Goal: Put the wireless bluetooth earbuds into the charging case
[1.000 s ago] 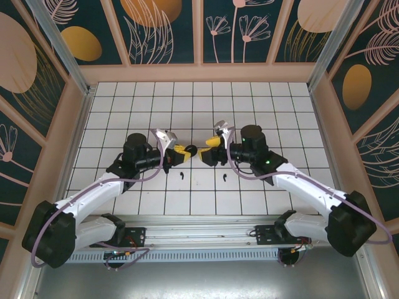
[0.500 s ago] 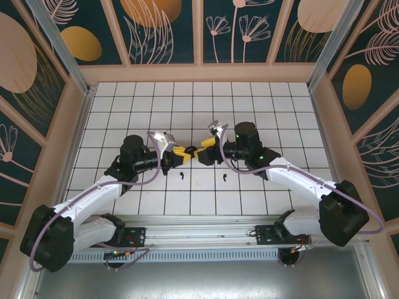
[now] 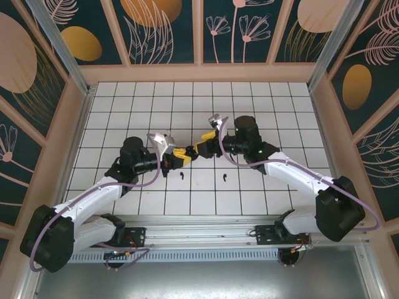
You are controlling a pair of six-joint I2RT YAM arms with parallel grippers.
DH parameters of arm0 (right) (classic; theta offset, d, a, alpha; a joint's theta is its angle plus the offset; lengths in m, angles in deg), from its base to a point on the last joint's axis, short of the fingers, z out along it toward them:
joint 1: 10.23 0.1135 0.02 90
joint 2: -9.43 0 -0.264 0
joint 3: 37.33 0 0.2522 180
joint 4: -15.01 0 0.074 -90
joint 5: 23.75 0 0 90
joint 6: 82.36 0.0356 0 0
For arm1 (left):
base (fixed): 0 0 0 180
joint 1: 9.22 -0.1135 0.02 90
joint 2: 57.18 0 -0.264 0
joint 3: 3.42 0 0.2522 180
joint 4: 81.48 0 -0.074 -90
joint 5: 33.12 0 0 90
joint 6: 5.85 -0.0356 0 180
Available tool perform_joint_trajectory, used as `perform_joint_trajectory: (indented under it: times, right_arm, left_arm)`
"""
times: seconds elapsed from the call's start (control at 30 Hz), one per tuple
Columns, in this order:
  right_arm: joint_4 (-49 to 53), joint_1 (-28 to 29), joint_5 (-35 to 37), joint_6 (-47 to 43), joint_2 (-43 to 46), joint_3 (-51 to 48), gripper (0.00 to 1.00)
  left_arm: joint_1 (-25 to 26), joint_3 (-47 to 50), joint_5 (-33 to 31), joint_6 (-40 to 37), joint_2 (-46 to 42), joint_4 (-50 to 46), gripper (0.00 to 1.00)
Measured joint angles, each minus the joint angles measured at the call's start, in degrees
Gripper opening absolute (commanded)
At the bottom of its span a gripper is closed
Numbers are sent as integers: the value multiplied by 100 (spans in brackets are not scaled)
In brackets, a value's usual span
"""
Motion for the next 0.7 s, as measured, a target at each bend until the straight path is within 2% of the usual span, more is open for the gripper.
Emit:
perform_joint_trajectory:
  times: [0.2, 0.4, 0.53, 0.7]
  right_arm:
    - [175, -118, 92, 238, 232, -2, 65]
    - [568, -520, 238, 785, 756, -2, 62]
    - [1325, -798, 704, 1091, 887, -2, 60]
    - [2474, -835, 1270, 1287, 710, -2, 60]
  left_arm:
    - [4, 129, -275, 20, -107, 90, 0]
    - [4, 286, -658, 44, -201, 109, 0]
    - [4, 444, -817, 55, -278, 127, 0]
    - [4, 549, -935, 87, -286, 151, 0]
